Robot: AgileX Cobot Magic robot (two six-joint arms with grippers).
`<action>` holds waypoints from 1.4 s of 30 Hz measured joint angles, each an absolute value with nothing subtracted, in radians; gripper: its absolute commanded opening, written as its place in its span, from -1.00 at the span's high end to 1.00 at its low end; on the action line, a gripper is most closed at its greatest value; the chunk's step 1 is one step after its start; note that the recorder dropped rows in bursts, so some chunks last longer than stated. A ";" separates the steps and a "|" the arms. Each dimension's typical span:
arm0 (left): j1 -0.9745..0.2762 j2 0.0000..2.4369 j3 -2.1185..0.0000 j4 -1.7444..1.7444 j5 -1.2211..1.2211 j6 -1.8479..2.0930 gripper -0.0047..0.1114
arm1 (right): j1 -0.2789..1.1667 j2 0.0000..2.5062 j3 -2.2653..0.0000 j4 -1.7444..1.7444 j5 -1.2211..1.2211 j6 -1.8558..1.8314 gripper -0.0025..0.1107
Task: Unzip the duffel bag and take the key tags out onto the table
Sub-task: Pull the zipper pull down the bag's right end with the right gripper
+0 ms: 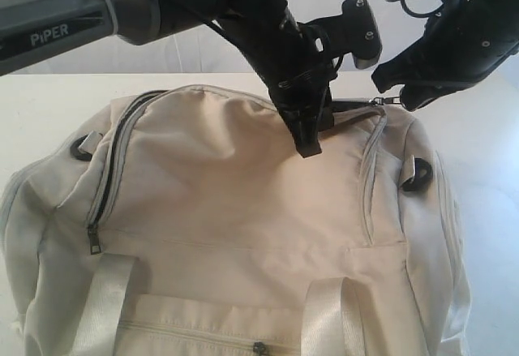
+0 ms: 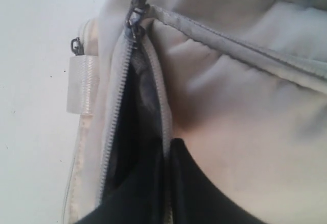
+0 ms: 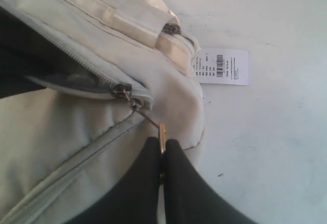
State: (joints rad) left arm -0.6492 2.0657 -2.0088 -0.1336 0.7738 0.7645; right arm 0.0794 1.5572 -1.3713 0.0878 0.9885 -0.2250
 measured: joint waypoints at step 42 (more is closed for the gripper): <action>-0.514 1.949 -2.009 -0.100 0.973 0.637 0.92 | 0.093 1.530 -1.345 0.307 1.082 -0.324 0.96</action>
State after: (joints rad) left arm -0.5141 1.9494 -2.0088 -0.0999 0.9726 0.6371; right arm 0.0929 1.5299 -1.3447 0.3071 1.0824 -0.3236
